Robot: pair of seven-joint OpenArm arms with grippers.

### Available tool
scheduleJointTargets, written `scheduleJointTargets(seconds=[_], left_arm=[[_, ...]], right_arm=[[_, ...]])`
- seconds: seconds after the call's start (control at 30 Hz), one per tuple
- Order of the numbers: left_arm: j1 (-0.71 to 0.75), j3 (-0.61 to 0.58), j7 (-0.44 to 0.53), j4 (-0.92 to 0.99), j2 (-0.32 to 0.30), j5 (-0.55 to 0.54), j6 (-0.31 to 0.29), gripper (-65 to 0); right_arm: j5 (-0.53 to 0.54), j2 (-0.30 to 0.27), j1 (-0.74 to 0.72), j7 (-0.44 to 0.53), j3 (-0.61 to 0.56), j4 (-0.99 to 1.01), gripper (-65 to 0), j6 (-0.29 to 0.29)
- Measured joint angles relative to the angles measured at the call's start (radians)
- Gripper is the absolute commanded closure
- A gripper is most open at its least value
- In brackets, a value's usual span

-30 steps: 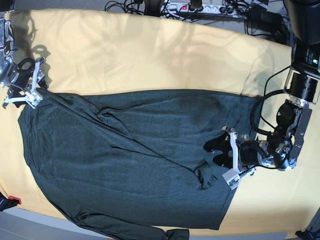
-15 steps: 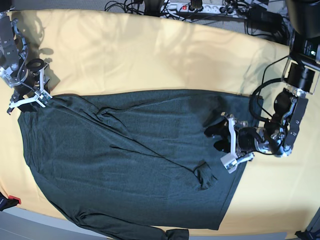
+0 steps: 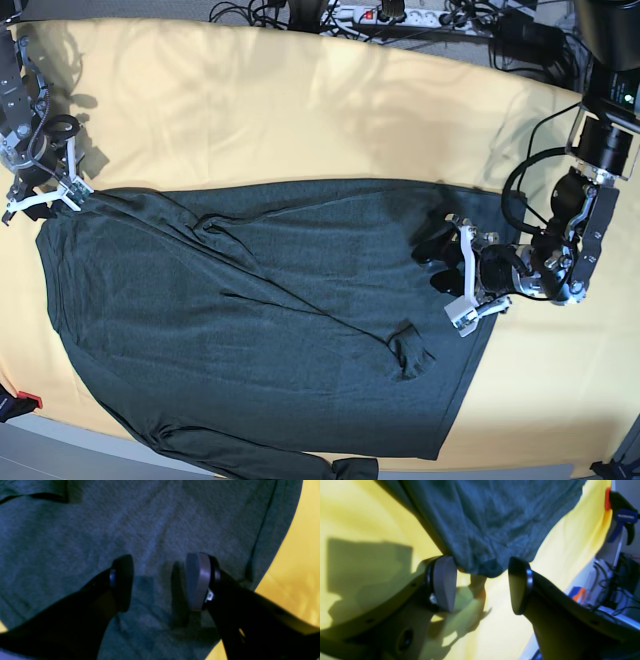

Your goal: Fold the T-shirt properly

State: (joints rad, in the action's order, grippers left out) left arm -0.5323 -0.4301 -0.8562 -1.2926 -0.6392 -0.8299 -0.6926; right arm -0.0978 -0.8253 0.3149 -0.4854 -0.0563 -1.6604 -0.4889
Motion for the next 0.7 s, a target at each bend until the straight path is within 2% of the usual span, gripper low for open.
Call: scheduleJointTargets(seconds=[0.1,0.2,0.33,0.43,0.57,0.63,0.7], left_arm=[[0.0,0.0,0.0,-0.018,0.0,0.0,0.0,-33.8],[0.0,0.0,0.0,-0.029,0.003,-0.002,0.0,-33.8],[0.0,0.0,-0.001,-0.029,0.001,-0.021,0.0,-33.8],[0.0,0.0,0.0,-0.029,0.002,-0.026,0.0,-33.8],[0.0,0.0,0.0,-0.029,0.002,-0.027,0.0,-33.8],[0.0,0.0,0.0,-0.029,0.001,-0.026,0.0,-33.8],[0.0,0.0,0.0,-0.029,0.002,-0.026,0.0,-33.8]], right_arm=[[-0.011,-0.002,-0.002,0.034,-0.021,0.008,-34.2,0.0],[-0.048,-0.005,-0.019,0.057,-0.086,0.033,-34.2,0.037],[-0.157,-0.006,-0.061,0.096,-0.184,0.092,-34.2,0.146],[-0.164,-0.006,-0.092,0.089,-0.226,0.111,-34.2,0.195],[-0.166,-0.004,-0.119,0.081,-0.237,0.117,-34.2,0.22],[-0.174,-0.002,-0.148,0.076,-0.241,0.124,-34.2,0.216],[-0.138,-0.002,-0.179,0.071,-0.241,0.124,-34.2,0.177]])
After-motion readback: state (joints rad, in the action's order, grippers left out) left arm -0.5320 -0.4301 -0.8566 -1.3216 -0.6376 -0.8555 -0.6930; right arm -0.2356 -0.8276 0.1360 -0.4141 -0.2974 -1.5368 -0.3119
